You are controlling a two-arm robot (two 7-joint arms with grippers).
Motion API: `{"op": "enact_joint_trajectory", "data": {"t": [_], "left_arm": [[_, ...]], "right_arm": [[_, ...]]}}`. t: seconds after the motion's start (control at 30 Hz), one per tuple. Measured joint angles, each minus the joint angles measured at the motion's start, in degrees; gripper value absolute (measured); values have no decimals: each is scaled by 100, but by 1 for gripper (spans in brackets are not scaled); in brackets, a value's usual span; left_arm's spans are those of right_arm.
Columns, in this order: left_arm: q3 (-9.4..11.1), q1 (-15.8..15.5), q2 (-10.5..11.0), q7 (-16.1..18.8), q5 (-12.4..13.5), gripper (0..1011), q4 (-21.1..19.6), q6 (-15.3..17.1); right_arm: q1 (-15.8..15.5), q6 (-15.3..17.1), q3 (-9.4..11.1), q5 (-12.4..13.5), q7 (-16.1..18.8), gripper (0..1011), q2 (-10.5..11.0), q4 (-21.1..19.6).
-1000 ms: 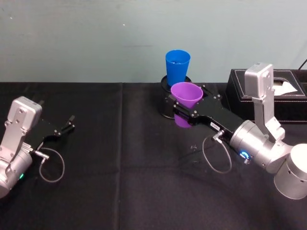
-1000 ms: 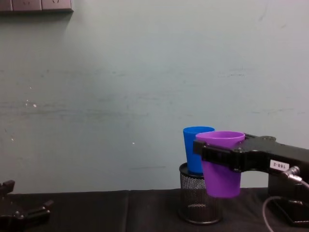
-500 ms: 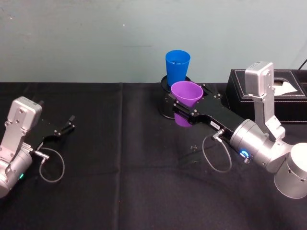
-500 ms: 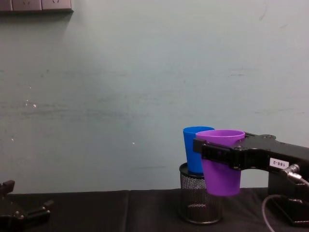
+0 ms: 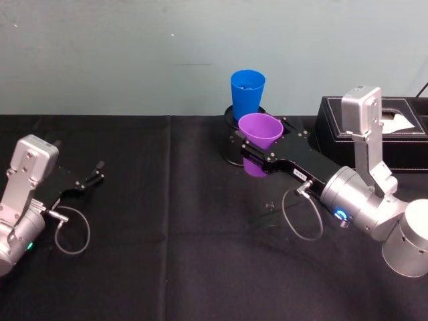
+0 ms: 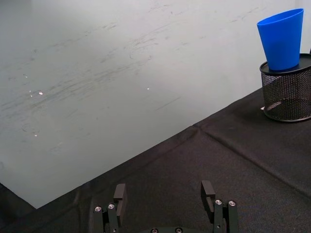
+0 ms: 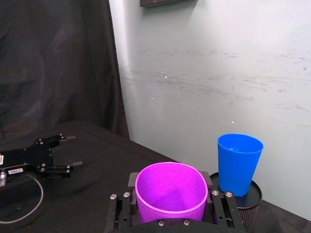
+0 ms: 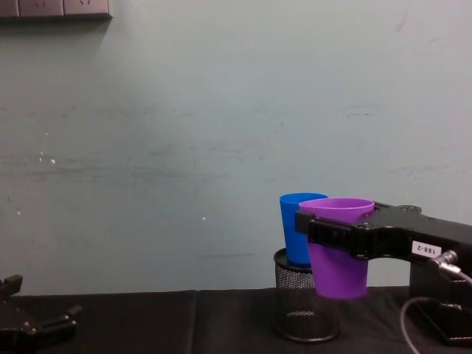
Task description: Pick up one cup with a gripper and tap it against the other cup.
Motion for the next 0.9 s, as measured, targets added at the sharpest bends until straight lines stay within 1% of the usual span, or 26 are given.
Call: {"op": "enact_joint_trajectory", "data": {"t": [0.9], "left_arm": [[0, 0, 0, 0, 0, 1000, 0, 0]], "right_arm": [[0, -5, 0, -1, 0, 746, 0, 1]]}}
